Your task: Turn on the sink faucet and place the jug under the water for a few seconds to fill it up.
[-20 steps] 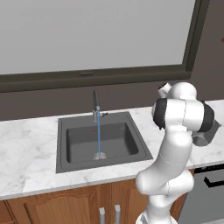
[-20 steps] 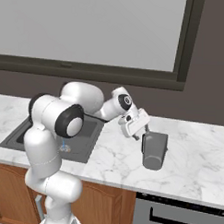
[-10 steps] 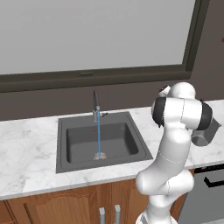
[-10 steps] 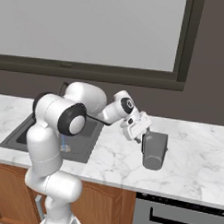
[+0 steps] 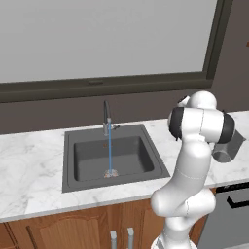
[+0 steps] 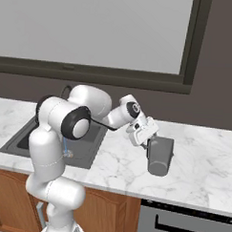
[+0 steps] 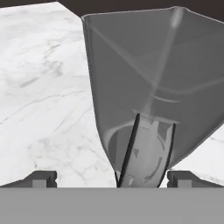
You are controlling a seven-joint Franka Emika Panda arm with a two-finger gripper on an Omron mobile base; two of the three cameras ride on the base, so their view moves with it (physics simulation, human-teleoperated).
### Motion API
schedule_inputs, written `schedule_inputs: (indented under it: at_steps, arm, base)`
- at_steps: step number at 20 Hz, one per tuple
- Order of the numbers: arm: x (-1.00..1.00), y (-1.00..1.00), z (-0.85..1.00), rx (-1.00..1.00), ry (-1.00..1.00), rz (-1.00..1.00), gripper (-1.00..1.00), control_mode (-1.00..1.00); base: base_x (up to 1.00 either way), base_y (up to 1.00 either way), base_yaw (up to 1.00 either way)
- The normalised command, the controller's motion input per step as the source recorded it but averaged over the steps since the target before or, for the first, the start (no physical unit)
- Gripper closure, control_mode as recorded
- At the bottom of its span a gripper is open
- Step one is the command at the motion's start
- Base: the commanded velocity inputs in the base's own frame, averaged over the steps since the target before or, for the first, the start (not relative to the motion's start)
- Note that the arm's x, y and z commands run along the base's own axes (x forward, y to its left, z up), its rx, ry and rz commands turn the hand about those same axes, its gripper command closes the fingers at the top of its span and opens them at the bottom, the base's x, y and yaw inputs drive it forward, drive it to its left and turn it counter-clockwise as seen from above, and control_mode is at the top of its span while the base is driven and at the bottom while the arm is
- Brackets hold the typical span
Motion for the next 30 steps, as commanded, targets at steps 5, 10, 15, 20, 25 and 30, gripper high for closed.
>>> schedule_inputs:
  at_steps: [5, 10, 15, 20, 25, 30]
  arm:
    - [0.0, -0.03, -0.04, 0.0, 0.04, 0.0, -1.0, -1.0]
    - [0.0, -0.07, -0.06, 0.0, 0.03, 0.0, -1.0, -1.0]
    - [0.0, -0.02, -0.01, 0.0, 0.0, 0.0, 1.0, -1.0]
    - [0.0, 0.0, 0.0, 0.0, 0.0, 0.0, 1.0, -1.0]
    - [-0.04, 0.0, 0.0, 0.0, 0.0, 0.0, 1.0, -1.0]
    - [-0.28, 0.0, 0.07, 0.0, -0.02, 0.0, 1.0, -1.0]
  base:
    - [0.0, 0.0, 0.0]
    - [0.0, 0.0, 0.0]
    - [0.0, 0.0, 0.0]
    - [0.0, 0.0, 0.0]
    - [0.0, 0.0, 0.0]
    - [0.0, 0.0, 0.0]
